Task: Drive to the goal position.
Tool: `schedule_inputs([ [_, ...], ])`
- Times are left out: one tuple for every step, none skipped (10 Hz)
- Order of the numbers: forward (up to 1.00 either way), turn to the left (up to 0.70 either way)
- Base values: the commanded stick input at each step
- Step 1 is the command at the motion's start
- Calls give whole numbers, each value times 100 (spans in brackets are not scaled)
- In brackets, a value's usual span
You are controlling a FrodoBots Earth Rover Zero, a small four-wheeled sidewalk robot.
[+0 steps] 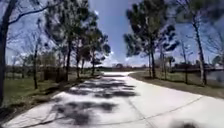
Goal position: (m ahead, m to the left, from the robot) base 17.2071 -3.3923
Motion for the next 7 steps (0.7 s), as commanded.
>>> schedule_inputs([
  [70,0],
  [70,0],
  [70,0],
  [70,0],
  [70,0],
  [70,0],
  [70,0],
])
